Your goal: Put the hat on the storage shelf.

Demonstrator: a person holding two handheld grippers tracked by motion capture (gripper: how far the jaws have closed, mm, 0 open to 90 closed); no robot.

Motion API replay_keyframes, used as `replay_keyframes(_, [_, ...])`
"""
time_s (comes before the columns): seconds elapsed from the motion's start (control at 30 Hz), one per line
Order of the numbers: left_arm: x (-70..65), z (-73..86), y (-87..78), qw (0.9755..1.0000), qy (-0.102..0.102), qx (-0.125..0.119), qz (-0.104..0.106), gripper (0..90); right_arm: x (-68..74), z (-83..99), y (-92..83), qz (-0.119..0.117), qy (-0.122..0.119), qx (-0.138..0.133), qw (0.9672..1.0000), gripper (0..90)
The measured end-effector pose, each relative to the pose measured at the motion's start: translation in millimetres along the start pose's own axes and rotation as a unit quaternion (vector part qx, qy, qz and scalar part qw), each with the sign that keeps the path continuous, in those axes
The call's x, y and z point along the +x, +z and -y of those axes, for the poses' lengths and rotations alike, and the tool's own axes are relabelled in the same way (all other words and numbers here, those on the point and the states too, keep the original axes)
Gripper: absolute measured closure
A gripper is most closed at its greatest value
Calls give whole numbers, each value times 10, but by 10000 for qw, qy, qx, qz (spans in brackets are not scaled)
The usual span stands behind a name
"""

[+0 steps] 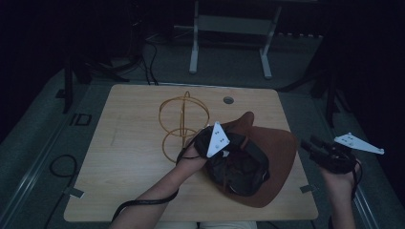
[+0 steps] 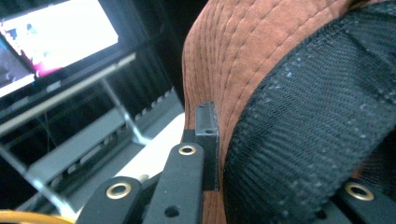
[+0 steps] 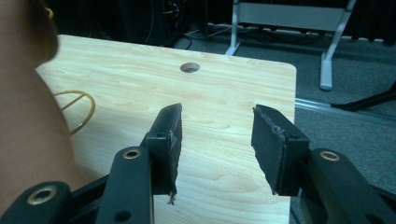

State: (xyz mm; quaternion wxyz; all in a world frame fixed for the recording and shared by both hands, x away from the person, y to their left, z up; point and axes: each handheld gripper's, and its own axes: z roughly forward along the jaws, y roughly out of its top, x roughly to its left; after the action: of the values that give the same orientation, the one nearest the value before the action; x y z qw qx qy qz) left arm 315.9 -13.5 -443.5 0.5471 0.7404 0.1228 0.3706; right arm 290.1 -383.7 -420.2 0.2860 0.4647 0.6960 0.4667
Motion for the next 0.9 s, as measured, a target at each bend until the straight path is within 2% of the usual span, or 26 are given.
replay_keyframes(0.07, [6, -2, -56, 9994, 18, -229, 245, 870, -10, 2, 33, -96, 34, 3, 9999, 528])
replay_keyframes(0.1, [-3, -3, -82, 9992, 116, -301, 255, 870, -5, 3, 46, -140, 24, -12, 9999, 530])
replay_keyframes(0.13, [-1, -3, -103, 9984, 121, -410, 375, 870, 8, 5, 59, -211, 2, -22, 9998, 530])
replay_keyframes(0.2, [-13, -6, -140, 9970, 189, -573, 477, 869, 58, 13, 90, -353, -85, -14, 9993, 530])
replay_keyframes(0.23, [-14, -11, -151, 9962, 156, -635, 582, 870, 91, 19, 105, -443, -144, -4, 9989, 530])
replay_keyframes(0.3, [-40, -28, -172, 9950, 187, -750, 635, 870, 177, 33, 147, -653, -272, -1, 9975, 529])
replay_keyframes(0.33, [-48, -39, -184, 9935, 164, -847, 748, 870, 209, 38, 163, -739, -314, -2, 9968, 527])
replay_keyframes(0.37, [-67, -51, -197, 9926, 199, -923, 765, 869, 251, 44, 185, -866, -392, -8, 9955, 523])
replay_keyframes(0.43, [-88, -74, -219, 9889, 201, -1132, 938, 869, 336, 53, 232, -1157, -454, -37, 9922, 523])
replay_keyframes(0.5, [-117, -100, -236, 9862, 202, -1293, 1018, 869, 427, 60, 265, -1459, -539, -90, 9878, 522])
replay_keyframes(0.57, [-154, -130, -250, 9840, 137, -1414, 1080, 869, 526, 61, 289, -1795, -641, -157, 9815, 513])
replay_keyframes(0.63, [-188, -156, -265, 9820, 168, -1499, 1134, 869, 627, 51, 294, -2037, -776, -197, 9757, 506])
replay_keyframes(0.7, [-214, -179, -270, 9807, 174, -1533, 1202, 869, 724, 34, 274, -2302, -904, -317, 9684, 504])
replay_keyframes(0.77, [-245, -192, -268, 9793, 171, -1569, 1269, 869, 805, 10, 242, -2658, -969, -460, 9580, 495])
replay_keyframes(0.8, [-258, -194, -266, 9795, 212, -1560, 1255, 869, 859, -6, 220, -2790, -1043, -556, 9530, 493])
replay_keyframes(0.83, [-274, -194, -258, 9795, 215, -1540, 1281, 869, 892, -16, 210, -2829, -1114, -604, 9507, 485])
replay_keyframes(0.87, [-283, -192, -250, 9792, 190, -1533, 1318, 869, 939, -32, 197, -2914, -1189, -688, 9467, 486])
replay_keyframes(0.9, [-299, -191, -240, 9799, 216, -1486, 1313, 868, 962, -42, 196, -2953, -1205, -711, 9451, 486])
